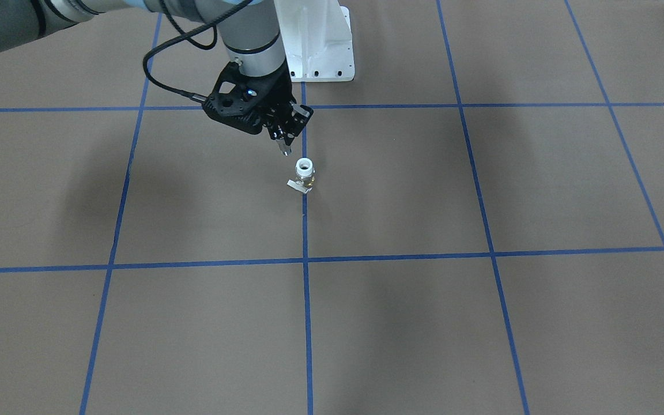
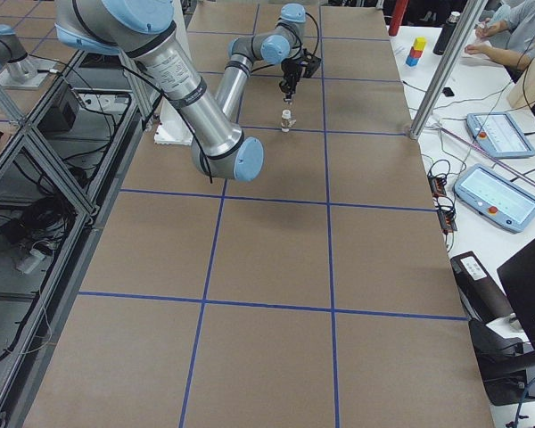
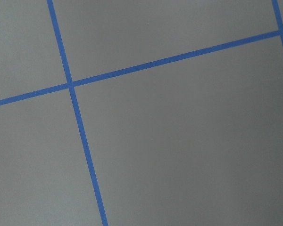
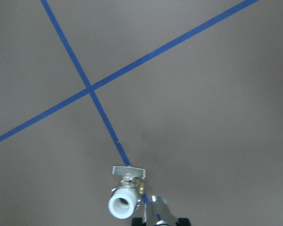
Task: Assemble PPR valve and pipe with both arms
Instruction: 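Carry the silver fitting with the right gripper over the valve piece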
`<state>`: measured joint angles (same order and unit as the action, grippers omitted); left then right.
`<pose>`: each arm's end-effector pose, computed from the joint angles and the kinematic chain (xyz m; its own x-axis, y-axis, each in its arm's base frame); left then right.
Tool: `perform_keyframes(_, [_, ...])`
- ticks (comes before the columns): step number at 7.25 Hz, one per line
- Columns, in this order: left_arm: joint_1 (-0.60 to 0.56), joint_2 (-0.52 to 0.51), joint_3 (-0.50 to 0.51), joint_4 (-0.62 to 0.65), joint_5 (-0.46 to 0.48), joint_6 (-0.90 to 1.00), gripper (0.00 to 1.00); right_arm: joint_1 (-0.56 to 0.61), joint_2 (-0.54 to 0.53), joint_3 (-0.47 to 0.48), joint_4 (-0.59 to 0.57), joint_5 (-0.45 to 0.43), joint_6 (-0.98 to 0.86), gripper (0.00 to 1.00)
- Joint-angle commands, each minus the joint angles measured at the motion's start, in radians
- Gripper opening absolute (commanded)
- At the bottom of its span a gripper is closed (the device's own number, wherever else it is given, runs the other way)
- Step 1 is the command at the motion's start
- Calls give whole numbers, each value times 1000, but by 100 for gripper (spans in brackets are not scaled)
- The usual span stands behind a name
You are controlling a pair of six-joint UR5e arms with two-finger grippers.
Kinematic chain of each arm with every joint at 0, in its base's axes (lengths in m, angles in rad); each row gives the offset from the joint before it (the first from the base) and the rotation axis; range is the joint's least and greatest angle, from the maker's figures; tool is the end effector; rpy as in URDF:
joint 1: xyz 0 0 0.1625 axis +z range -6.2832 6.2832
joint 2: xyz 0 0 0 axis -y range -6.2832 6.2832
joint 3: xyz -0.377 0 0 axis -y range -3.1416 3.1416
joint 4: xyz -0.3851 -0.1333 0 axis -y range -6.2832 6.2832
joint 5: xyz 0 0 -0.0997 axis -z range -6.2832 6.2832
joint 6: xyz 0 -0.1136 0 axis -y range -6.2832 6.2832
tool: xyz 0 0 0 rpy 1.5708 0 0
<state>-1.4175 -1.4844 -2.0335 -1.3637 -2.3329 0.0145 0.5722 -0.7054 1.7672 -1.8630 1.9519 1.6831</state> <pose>0.0126 -0.4410 0.4608 0.6949 0.2395 -0.6781 -0.1606 0.9708 0.1783 -0.4717 -0.4121 0.0770 0.5680 0.4896 0.6615 -0.3509 0.8712 -0.3434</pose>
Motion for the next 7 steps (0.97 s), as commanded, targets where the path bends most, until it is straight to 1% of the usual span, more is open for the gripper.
perform_keyframes(1, [0,1,1,0,0,-1,100,-67,116,-160,-16,-76,30,0])
perform_keyframes(2, [0,0,1,0,0,-1,100,-75,166,-242,-16,-76,41,0])
perform_keyframes(4, [2,0,3,0,0,-1,100,-75,156,-249,-25,-94,30,0])
perform_keyframes(5, [2,0,3,0,0,-1,100,-72,156,-242,-53,-97,23,0])
perform_keyframes(6, [2,0,4,0,0,-1,100,-69,155,-223,-105,-96,-17,0])
perform_keyframes(7, [2,0,6,0,0,-1,100,-69,136,-212,-120,-94,-25,0])
